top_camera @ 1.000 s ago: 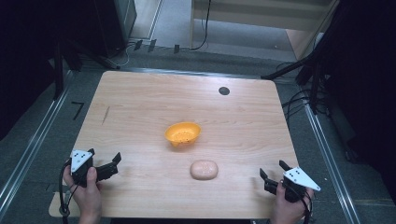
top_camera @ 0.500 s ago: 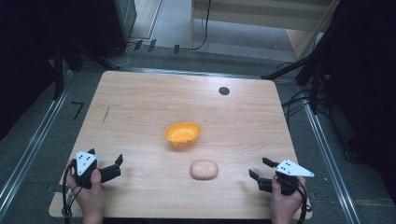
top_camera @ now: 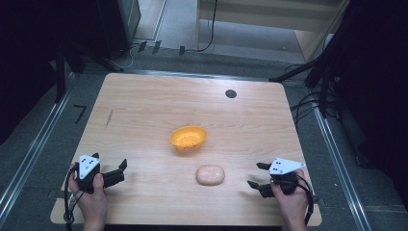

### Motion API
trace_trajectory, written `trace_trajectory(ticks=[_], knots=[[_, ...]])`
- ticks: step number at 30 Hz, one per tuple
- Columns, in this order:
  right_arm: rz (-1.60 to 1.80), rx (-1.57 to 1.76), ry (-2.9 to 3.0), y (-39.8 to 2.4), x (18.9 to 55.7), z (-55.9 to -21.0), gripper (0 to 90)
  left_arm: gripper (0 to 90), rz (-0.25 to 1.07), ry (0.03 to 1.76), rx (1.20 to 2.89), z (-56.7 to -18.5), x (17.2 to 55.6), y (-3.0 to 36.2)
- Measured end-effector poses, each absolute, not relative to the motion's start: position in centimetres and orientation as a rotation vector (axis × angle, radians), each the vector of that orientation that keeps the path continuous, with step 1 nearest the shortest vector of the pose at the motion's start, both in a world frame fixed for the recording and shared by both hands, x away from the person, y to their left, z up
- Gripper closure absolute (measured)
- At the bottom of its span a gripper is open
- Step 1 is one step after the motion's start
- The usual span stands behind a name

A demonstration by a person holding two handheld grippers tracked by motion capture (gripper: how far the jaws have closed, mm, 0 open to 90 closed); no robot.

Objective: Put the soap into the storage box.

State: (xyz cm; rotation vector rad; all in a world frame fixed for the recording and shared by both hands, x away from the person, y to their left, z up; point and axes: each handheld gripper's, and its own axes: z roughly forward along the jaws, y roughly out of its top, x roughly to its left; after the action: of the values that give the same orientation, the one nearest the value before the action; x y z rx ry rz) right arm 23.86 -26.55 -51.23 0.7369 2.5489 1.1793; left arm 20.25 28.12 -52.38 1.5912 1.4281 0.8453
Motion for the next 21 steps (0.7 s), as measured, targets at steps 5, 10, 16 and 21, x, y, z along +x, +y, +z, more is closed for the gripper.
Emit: trace_trajectory(ticks=[5,10,16,21], knots=[[1.147,0.65,2.6,-25.2,24.6,-51.5,27.5,0.0,0.826,1.415,1.594,-52.4,20.2,28.2],[1.118,0.583,2.684,-24.1,25.1,-51.7,27.6,6.1,0.878,1.415,1.597,-52.4,20.0,27.7],[1.097,0.505,2.746,-23.4,25.4,-51.1,28.6,0.0,0.9,1.41,1.587,-52.4,19.8,27.7],[1.047,0.431,2.8,-22.3,25.7,-50.6,29.3,0.0,0.885,1.396,1.596,-52.4,19.7,27.8]])
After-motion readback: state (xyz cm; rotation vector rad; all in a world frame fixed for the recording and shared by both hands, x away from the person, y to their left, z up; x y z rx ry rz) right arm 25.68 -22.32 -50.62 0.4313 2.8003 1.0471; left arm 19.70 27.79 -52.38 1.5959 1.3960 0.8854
